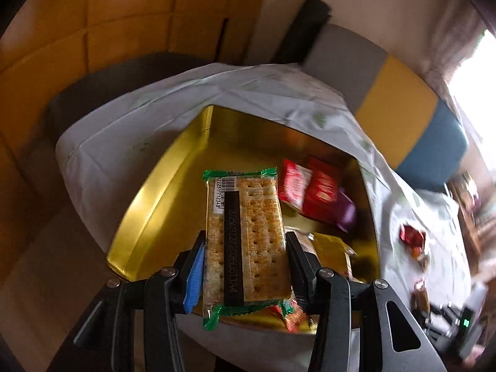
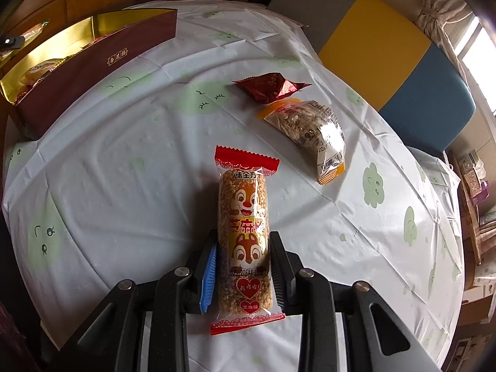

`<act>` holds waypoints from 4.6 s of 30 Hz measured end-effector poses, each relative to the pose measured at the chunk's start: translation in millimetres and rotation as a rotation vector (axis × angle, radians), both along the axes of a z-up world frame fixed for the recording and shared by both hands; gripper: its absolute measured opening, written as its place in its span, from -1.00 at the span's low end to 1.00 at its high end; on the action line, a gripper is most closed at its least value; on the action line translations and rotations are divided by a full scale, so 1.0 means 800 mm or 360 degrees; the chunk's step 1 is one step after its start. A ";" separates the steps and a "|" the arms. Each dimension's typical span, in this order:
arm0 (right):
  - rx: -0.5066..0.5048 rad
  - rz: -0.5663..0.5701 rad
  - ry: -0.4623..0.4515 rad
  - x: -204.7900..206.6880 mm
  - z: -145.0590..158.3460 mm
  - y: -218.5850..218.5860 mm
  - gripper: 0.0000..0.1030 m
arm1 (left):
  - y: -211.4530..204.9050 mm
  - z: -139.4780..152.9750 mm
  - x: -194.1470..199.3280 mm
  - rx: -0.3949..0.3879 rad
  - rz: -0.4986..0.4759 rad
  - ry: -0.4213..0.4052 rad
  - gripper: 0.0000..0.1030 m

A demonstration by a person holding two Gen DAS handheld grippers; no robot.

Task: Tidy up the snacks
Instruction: 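Carry the cracker pack over the gold box and release it with the left tool, then carry the chipmunk peanut bar over the gold box and open the right tool, then withdraw the open right tool from the box toward the remaining snacks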

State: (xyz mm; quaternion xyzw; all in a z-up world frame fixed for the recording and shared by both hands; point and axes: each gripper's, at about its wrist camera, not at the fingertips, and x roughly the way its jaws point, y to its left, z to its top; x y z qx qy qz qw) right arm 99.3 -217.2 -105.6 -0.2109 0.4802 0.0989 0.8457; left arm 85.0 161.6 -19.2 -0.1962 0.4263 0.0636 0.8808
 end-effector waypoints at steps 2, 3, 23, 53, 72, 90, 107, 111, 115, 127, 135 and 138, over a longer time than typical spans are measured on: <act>-0.0005 -0.0003 -0.0004 0.000 0.000 0.001 -0.40 | 0.009 -0.011 0.011 -0.0040 0.0031 0.0035 -0.07; -0.0002 -0.0006 -0.0004 0.000 0.000 0.001 -0.40 | 0.011 -0.017 0.018 -0.0042 0.0051 0.0052 -0.07; -0.0013 -0.0004 -0.0012 -0.001 0.000 0.000 -0.40 | -0.029 -0.036 0.016 0.0206 -0.0074 0.0159 0.13; 0.0251 -0.0257 0.0220 0.034 0.019 -0.012 -0.41 | -0.080 0.017 -0.042 0.0439 -0.0202 -0.0173 0.19; 0.0903 0.0084 0.0217 0.104 0.130 0.189 -0.41 | -0.027 -0.004 -0.045 0.0352 -0.0051 -0.0125 0.08; 0.0911 -0.0001 0.0308 0.146 0.068 0.250 -0.35 | -0.033 -0.020 -0.047 0.0336 -0.0086 -0.0073 0.08; 0.0832 0.0045 0.0034 0.081 0.111 0.197 -0.35 | -0.066 0.003 -0.065 0.0387 -0.0194 -0.0123 0.08; 0.0818 0.0033 0.0001 0.070 0.117 0.175 -0.35 | -0.075 0.005 -0.067 0.0391 -0.0221 -0.0126 0.08; 0.0808 -0.0008 -0.0024 0.064 0.119 0.151 -0.35 | -0.086 0.008 -0.069 0.0403 -0.0257 -0.0132 0.08; 0.0776 -0.0086 -0.0044 0.049 0.113 0.098 -0.35 | -0.118 0.009 -0.073 0.0438 -0.0357 -0.0128 0.08; 0.0703 -0.0121 -0.0075 0.046 0.116 0.067 -0.35 | -0.131 0.010 -0.074 0.0449 -0.0414 -0.0129 0.08; 0.0670 -0.0193 -0.0099 0.047 0.121 0.037 -0.35 | -0.135 0.009 -0.073 0.0451 -0.0426 -0.0124 0.08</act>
